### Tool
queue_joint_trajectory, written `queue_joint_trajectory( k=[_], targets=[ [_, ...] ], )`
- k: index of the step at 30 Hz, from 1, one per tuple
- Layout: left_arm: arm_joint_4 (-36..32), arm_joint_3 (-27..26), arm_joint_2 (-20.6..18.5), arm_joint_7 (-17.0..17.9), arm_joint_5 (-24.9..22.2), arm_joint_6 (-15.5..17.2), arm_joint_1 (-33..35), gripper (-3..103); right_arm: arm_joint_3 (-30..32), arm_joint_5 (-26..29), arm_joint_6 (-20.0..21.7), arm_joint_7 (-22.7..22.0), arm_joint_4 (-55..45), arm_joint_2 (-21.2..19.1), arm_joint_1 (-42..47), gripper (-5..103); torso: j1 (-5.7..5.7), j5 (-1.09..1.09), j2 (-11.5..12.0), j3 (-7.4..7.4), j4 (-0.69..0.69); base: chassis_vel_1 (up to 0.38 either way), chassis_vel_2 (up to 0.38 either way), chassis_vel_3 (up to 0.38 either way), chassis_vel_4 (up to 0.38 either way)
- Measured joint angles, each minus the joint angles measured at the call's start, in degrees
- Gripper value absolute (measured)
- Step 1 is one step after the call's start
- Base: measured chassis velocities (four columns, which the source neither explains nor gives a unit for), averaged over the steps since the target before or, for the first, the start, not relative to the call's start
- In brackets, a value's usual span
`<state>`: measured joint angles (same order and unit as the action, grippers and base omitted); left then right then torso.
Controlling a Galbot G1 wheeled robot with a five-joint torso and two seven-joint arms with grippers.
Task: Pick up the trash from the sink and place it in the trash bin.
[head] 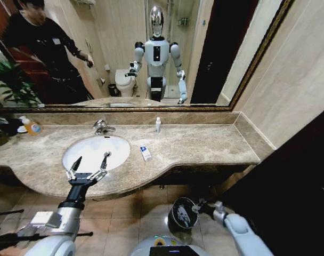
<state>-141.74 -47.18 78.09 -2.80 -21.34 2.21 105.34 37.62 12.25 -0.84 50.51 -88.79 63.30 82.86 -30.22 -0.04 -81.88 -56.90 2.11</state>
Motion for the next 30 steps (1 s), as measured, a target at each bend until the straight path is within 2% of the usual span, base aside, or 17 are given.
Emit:
queue_joint_trajectory(
  k=[1, 2, 3, 4, 5, 8, 9, 11, 12, 14, 15, 16, 18, 19, 20, 25, 30],
  targets=[
    [0.0, 0.0, 0.0, 0.0, 0.0, 0.0, 0.0, 100, 2.2, 1.2, -0.2, 4.2, -2.4, -0.8, 1.1, 80, 0.0, 0.0, 0.0, 0.0, -0.01, 0.0, 0.0, 0.0, 0.0],
    [0.0, 0.0, 0.0, 0.0, 0.0, 0.0, 0.0, 100, 6.9, 3.6, 0.9, 13.1, -6.8, -2.1, 2.5, 90, 0.0, 0.06, 0.0, 0.0, 0.0, 0.0, 0.0, 0.0, 0.0],
    [0.0, 0.0, 0.0, 0.0, 0.0, 0.0, 0.0, 100, 6.9, 3.6, 0.9, 13.1, -6.8, -2.1, 2.5, 90, 0.0, 0.06, 0.0, 0.0, 0.0, 0.0, 0.0, 0.0, 0.0],
    [0.0, 0.0, 0.0, 0.0, 0.0, 0.0, 0.0, 100, 10.1, 5.0, 3.1, 18.1, -10.1, -2.8, 3.3, 90, 0.0, 0.01, 0.0, 0.0, -0.01, 0.0, 0.0, 0.0, 0.0],
    [0.0, 0.0, 0.0, 0.0, 0.0, 0.0, 0.0, 100, 11.9, 6.7, 5.2, 20.2, -13.3, -3.2, 3.7, 98, 0.0, -0.01, 0.0, 0.0, -0.03, 0.0, 0.0, 0.0, 0.0],
    [0.0, 0.0, 0.0, 0.0, 0.0, 0.0, 0.0, 100, 11.4, 9.3, 8.6, 17.6, -19.6, -3.2, 2.9, 98, 0.0, 0.06, 0.0, 0.0, -0.03, 0.0, 0.0, 0.0, 0.0],
    [0.0, 0.0, 0.0, 0.0, 0.0, 0.0, 0.0, 100, 9.8, 10.2, 10.0, 14.2, -21.6, -3.0, 2.1, 100, 0.0, 0.03, 0.0, 0.0, -0.02, 0.0, 0.0, 0.0, 0.0],
    [0.0, 0.0, 0.0, 0.0, 0.0, 0.0, 0.0, 100, 2.1, 11.7, 13.9, -1.4, -26.8, -1.6, -2.0, 100, 0.0, 0.03, 0.0, 0.0, 0.0, 0.0, 0.0, 0.0, 0.0],
    [0.0, 0.0, 0.0, 0.0, 0.0, 0.0, 0.0, 100, 2.1, 11.7, 13.9, -1.4, -26.8, -1.6, -2.0, 100, 0.0, 0.03, 0.0, 0.0, 0.0, 0.0, 0.0, 0.0, 0.0],
    [0.0, 0.0, 0.0, 0.0, 0.0, 0.0, 0.0, 100, -9.8, 11.5, 17.1, -19.4, -29.8, 1.2, -8.6, 100, 0.0, 0.03, 0.0, -0.01, 0.01, 0.0, 0.0, 0.0, 0.0],
    [0.0, 0.0, 0.0, 0.0, 0.0, 0.0, 0.0, 100, -12.8, 11.2, 18.4, -23.5, -30.3, 1.9, -10.1, 100, -0.01, 0.03, 0.0, -0.01, 0.01, 0.0, 0.0, 0.0, 0.0],
    [0.0, 0.0, 0.0, 0.0, 0.0, 0.0, 0.0, 100, -18.8, 10.9, 21.3, -31.8, -31.3, 3.5, -12.8, 100, -0.01, 0.04, 0.0, -0.01, 0.03, 0.0, 0.0, 0.0, 0.0],
    [0.0, 0.0, 0.0, 0.0, 0.0, 0.0, 0.0, 100, -20.6, 10.9, 22.3, -34.3, -31.5, 4.0, -13.6, 100, -0.01, 0.05, 0.0, -0.01, 0.03, 0.0, 0.0, 0.0, 0.0],
    [0.0, 0.0, 0.0, 0.0, 0.0, 0.0, 0.0, 100, -26.9, 10.1, 25.6, -43.3, -32.0, 5.9, -16.2, 100, -0.01, 0.02, 0.0, -0.01, 0.02, 0.0, 0.0, 0.0, 0.0],
    [0.0, 0.0, 0.0, 0.0, 0.0, 0.0, 0.0, 100, -30.9, 9.6, 27.4, -47.7, -31.8, 7.1, -18.0, 100, -0.01, 0.01, 0.0, -0.01, 0.0, 0.0, 0.0, 0.0, 0.0],
    [0.0, 0.0, 0.0, 0.0, 0.0, 0.0, 0.0, 100, -41.6, 8.7, 28.0, -56.3, -25.3, 10.4, -24.9, 100, 0.0, 0.03, 0.0, -0.01, 0.0, 0.0, 0.0, 0.0, 0.0],
    [0.0, 0.0, 0.0, 0.0, 0.0, 0.0, 0.0, 100, -45.2, 8.1, 27.5, -58.6, -16.1, 13.9, -30.9, 100, -0.01, 0.02, 0.0, -0.01, 0.01, 0.0, 0.0, 0.0, 0.0]
  ],
)
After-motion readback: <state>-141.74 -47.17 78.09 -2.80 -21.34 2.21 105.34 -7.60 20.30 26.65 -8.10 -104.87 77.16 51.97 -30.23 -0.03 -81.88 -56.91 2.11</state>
